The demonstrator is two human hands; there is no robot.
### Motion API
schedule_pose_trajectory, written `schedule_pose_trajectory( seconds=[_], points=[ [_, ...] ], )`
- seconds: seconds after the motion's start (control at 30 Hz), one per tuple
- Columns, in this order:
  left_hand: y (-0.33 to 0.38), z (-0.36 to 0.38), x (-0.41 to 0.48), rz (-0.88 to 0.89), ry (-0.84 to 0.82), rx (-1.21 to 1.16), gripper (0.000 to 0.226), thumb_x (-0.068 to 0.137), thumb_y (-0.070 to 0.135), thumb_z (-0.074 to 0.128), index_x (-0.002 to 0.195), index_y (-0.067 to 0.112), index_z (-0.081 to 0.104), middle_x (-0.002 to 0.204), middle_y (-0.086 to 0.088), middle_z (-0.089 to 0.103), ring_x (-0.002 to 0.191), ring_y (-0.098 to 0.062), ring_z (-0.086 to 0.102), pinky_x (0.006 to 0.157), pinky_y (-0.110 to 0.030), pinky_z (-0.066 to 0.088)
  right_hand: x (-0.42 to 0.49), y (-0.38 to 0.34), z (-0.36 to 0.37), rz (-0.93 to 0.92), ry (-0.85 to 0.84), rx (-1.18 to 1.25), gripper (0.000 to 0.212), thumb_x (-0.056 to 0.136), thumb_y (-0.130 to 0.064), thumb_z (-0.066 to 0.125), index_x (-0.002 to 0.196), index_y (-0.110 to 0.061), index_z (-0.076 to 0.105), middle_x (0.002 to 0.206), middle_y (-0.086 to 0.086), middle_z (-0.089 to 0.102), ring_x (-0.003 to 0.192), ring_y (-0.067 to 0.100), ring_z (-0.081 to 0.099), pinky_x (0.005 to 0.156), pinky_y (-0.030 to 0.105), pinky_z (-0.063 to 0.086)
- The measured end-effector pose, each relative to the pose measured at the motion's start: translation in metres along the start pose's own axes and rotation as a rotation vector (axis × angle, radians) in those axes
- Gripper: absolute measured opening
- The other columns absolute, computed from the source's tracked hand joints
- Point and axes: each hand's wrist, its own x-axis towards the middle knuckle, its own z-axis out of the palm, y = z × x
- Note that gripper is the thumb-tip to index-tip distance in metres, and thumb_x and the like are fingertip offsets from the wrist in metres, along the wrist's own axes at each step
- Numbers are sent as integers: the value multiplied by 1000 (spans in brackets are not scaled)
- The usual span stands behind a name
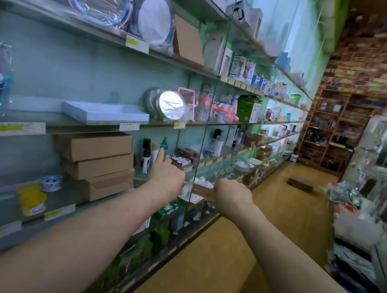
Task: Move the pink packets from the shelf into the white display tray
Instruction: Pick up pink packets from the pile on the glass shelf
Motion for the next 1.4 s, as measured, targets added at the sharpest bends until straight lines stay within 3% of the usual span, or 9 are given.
schedule_pose_trajectory(
  seconds=[0.2,0.3,0.4,0.6,0.77,0.87,0.97,1.23,1.4],
  points=[
    [-9,9,31,-81,-23,69,24,87,7,54,108,13,64,102,-4,67,119,-28,46,117,-52,2,50,2,8,-62,29,42,25,90,-3,46,109,-11,60,90,6,55,79,23,51,74,35,48],
    [-15,20,49,-100,-27,53,13,88,9,55,94,17,63,110,-5,67,127,-29,41,117,-53,4,80,-4,14,-96,30,30,21,90,-3,47,104,-11,60,88,6,55,80,25,54,72,34,49],
    [-26,29,72,-123,-45,57,9,88,11,56,92,17,62,106,-5,67,122,-27,45,117,-53,2,113,-12,19,-126,52,15,13,92,-4,47,84,-11,54,73,2,48,76,25,52,59,31,43],
    [-60,39,131,-172,-8,65,11,88,8,54,84,18,58,102,-3,67,117,-27,47,118,-52,3,180,-26,5,-184,87,49,28,91,0,45,112,-8,61,109,11,65,100,31,61,69,34,42],
    [-91,40,173,-216,18,80,14,88,7,52,92,18,60,106,-4,67,120,-26,46,118,-50,2,234,-42,-4,-211,167,53,25,89,2,47,106,-8,61,89,8,56,81,28,53,67,33,40],
    [-117,41,189,-254,44,117,20,87,6,50,96,18,62,105,-4,67,120,-27,47,118,-50,3,266,-56,-6,-225,217,79,30,89,3,47,111,-10,62,102,10,64,92,29,61,67,31,41],
    [-143,38,202,-298,69,147,14,86,6,51,83,20,53,100,-3,67,116,-26,49,118,-49,5,294,-70,-8,-273,282,121,31,88,1,47,112,-12,63,108,10,65,98,29,62,68,30,41],
    [-217,35,232,-424,105,276,18,89,7,46,92,21,58,107,-7,65,116,-27,47,116,-48,12,367,-118,-24,-480,456,230,25,88,-3,47,105,-14,61,102,11,65,95,32,60,66,29,36],
    [-256,54,253,-543,95,240,14,91,12,49,84,24,55,103,-5,65,115,-25,47,113,-46,17,412,-149,-26,-645,491,312,26,87,2,44,101,-12,60,94,11,65,73,29,47,63,30,35]
  ],
)
